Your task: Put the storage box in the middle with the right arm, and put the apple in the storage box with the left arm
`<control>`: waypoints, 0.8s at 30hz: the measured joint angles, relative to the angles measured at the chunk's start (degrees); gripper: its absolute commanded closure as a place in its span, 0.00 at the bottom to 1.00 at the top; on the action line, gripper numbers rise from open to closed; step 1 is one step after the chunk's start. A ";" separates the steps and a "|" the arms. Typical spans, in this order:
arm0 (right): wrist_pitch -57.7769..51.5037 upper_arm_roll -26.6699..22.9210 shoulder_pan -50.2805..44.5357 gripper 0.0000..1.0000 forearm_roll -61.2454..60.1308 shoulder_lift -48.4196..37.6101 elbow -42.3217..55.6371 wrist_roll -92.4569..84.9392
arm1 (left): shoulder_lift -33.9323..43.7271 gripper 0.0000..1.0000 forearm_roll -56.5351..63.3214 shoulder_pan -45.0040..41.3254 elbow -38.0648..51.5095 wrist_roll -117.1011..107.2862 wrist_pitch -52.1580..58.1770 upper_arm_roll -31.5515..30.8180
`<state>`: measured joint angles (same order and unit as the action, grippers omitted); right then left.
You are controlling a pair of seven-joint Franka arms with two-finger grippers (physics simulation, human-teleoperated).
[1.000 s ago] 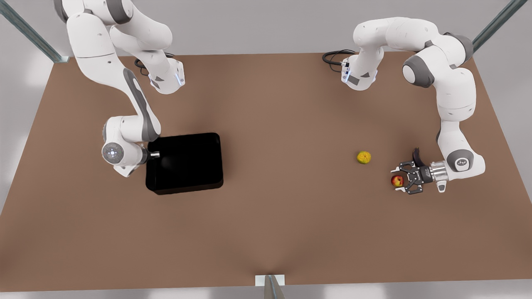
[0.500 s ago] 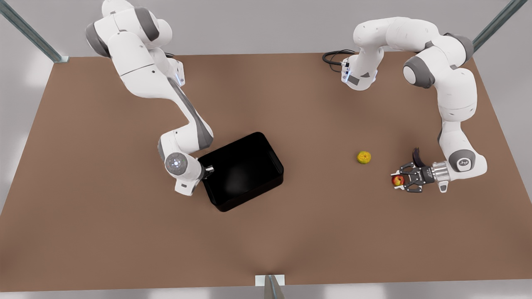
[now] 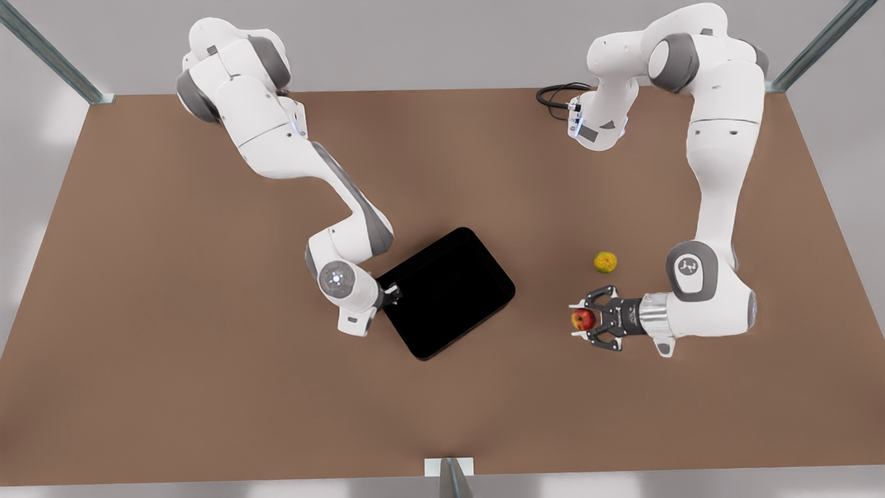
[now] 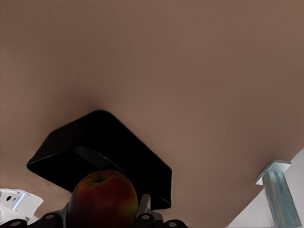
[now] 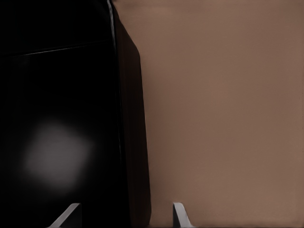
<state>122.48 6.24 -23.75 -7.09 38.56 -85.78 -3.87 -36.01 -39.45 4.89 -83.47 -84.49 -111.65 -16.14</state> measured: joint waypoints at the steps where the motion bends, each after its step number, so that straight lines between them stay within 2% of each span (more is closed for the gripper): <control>1: -5.25 -0.01 1.21 0.00 -0.11 -2.91 0.09 0.00 | 0.58 0.47 2.04 0.05 -0.57 -4.05 -1.82 -2.84; 4: -22.13 -0.83 8.27 0.00 0.54 -11.96 1.94 0.00 | 0.58 0.47 6.71 -8.44 -0.48 -14.65 -8.07 -3.80; 6: -32.00 -9.65 8.93 0.00 3.12 -18.28 1.85 0.04 | 0.33 0.47 8.59 -13.35 -0.46 -20.64 -11.19 -3.89; 8: -37.76 -11.71 15.53 0.00 6.02 -28.63 -0.29 0.17 | -0.24 0.47 10.62 -19.18 -0.29 -30.42 -14.67 -4.19; 10: -40.06 -11.73 20.02 0.00 7.27 -34.91 -0.88 0.22 | -0.26 0.47 12.03 -23.64 -0.25 -35.51 -17.53 -3.82; 15: -40.13 -11.94 17.96 0.00 7.35 -35.59 -0.53 0.17 | -5.87 0.45 19.57 -26.50 -0.55 -36.94 -19.26 -3.71; 16: -40.12 -11.94 17.10 0.00 7.31 -35.52 -0.53 0.26 | -6.52 0.43 21.84 -26.51 -0.80 -36.90 -19.23 -3.63; 17: -40.12 -11.93 16.67 0.00 7.27 -35.39 -0.53 0.26 | -7.44 0.00 23.86 -27.83 -0.81 -36.96 -19.27 -3.63; 24: -40.13 -11.95 19.16 0.00 7.36 -35.22 -0.51 0.17 | -8.99 0.00 32.69 -28.80 0.76 -36.98 -19.58 -3.55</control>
<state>82.35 -5.71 -4.58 0.26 3.34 -86.29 -3.69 -45.00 -6.76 -23.92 -82.71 -121.46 -131.22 -19.68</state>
